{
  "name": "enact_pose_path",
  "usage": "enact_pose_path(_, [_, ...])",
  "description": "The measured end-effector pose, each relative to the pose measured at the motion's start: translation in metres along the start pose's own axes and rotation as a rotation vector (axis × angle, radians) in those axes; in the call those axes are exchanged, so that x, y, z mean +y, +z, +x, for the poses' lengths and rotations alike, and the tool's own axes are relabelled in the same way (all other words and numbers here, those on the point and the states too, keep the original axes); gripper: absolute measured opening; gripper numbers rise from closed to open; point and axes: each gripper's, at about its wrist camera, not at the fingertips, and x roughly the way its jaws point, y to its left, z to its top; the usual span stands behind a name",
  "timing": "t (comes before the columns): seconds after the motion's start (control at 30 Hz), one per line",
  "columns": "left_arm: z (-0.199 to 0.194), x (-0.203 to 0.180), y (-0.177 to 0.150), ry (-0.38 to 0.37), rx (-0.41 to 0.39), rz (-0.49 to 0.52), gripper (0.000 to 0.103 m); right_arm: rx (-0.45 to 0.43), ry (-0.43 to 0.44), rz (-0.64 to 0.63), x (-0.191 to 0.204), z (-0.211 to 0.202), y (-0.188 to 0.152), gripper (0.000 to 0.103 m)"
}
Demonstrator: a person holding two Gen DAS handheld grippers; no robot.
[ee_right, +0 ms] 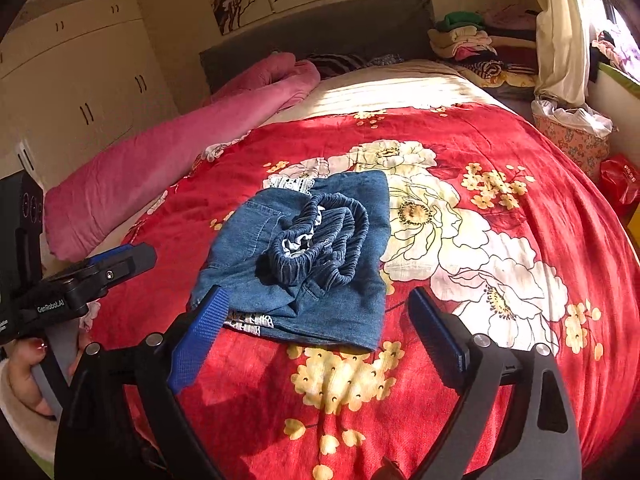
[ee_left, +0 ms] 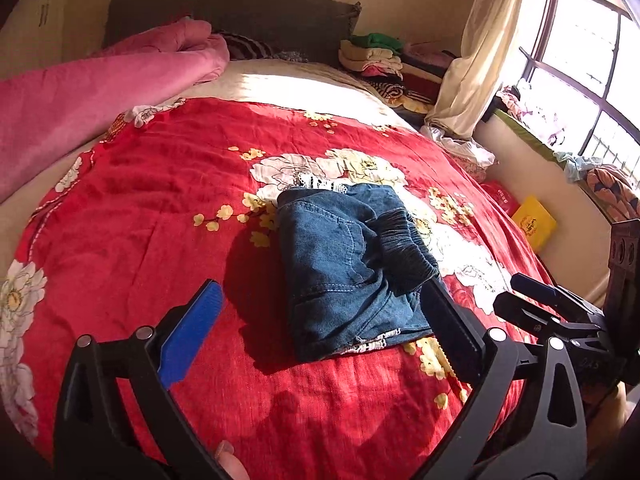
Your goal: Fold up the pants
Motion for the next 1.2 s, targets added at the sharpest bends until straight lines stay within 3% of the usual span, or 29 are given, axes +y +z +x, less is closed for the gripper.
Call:
enact_pose_path(0.6, [-0.037, -0.008, -0.042, 0.037, -0.007, 0.008, 0.093, -0.083, -0.032, -0.02, 0.008, -0.048, -0.022, 0.098])
enact_pose_path(1.2, [-0.041, -0.007, -0.099, 0.095, 0.056, 0.026, 0.093, -0.037, -0.069, -0.005, 0.004, -0.056, -0.067, 0.098])
